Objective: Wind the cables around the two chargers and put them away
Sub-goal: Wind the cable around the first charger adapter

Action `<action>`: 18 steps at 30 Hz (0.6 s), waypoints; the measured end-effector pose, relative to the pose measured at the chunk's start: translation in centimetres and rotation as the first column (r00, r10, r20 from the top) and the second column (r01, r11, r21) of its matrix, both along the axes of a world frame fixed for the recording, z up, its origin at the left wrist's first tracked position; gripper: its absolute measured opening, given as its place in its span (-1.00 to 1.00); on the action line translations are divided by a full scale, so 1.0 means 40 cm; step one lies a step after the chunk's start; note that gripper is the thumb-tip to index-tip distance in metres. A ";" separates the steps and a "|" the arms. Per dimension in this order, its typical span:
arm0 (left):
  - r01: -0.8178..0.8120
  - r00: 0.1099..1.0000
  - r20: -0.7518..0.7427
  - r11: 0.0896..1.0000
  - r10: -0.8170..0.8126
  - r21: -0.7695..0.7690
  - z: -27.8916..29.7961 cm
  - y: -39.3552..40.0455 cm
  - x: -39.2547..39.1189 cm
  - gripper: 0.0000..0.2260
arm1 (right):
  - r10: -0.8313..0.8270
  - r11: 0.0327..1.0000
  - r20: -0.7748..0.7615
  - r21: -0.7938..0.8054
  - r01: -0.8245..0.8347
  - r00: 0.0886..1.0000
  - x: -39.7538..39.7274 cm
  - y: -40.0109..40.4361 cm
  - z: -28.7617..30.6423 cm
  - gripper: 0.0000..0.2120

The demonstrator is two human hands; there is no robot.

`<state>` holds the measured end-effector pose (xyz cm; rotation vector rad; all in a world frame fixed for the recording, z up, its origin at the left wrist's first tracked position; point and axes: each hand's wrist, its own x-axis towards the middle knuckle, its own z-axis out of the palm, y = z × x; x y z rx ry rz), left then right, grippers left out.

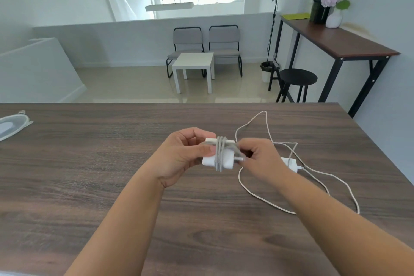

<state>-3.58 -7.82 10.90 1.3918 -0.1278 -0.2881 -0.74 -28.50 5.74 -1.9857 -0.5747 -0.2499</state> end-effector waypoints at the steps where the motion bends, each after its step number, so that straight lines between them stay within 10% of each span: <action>1: 0.022 1.000 0.019 0.997 -0.024 0.069 0.001 0.003 -0.001 -0.77 | 0.011 0.996 0.032 -0.088 -0.008 0.999 0.012 -0.007 0.014 -0.88; 9: -0.103 0.983 0.185 0.860 0.011 0.499 -0.021 -0.018 -0.007 -0.76 | 0.061 0.778 0.282 -0.614 0.131 0.957 0.001 0.015 0.110 -0.82; 18: -0.347 0.924 0.334 0.768 0.185 0.538 -0.040 -0.035 -0.002 -0.77 | -0.084 0.738 0.478 -0.560 0.377 0.874 -0.061 0.053 0.087 -0.84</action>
